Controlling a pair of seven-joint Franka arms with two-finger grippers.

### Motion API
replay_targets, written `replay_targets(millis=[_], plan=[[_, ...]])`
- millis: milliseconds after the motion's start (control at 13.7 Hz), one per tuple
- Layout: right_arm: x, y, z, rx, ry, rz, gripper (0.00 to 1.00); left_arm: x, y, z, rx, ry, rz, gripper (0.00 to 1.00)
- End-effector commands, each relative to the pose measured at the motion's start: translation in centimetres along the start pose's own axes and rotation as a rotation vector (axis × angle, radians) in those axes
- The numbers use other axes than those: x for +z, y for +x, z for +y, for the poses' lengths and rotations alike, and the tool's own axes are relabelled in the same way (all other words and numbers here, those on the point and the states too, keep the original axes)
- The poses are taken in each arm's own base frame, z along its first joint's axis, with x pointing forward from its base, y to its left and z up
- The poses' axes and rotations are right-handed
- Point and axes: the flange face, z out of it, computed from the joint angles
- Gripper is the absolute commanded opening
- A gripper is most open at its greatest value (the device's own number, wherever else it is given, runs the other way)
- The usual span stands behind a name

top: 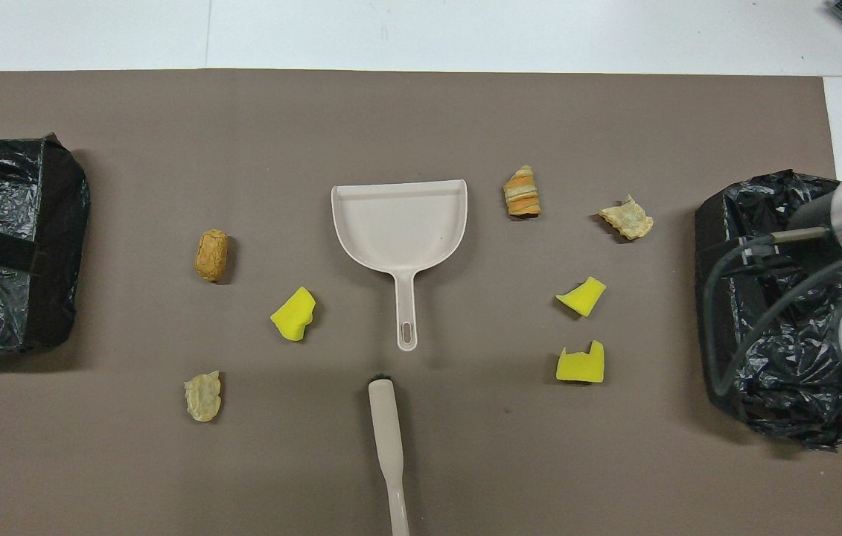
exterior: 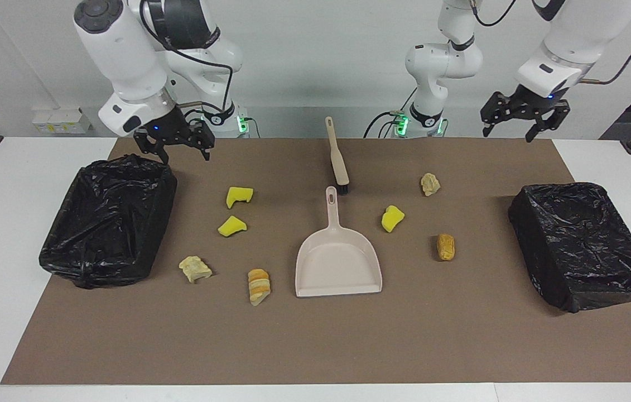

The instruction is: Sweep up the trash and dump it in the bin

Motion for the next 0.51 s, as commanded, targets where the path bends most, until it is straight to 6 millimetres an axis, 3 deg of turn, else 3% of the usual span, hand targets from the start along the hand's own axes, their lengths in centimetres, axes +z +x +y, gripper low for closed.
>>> replay_targets(millis=[0,293,439], plan=[[3.9,2.6,-4.0,0.072,0.043,-0.007,1.00,4.3,-4.5,6.0,0.022,0.004,0.004,1.00],[10.0,4.8,-10.1,0.130,0.053,-0.003,1.00,11.3,-9.5,15.8,-0.053,0.007,-0.006,1.00],[12.9,4.6,-14.9,0.160,0.041,0.003,1.00,13.8,-10.8,19.1,-0.133,-0.031,-0.011,1.00]])
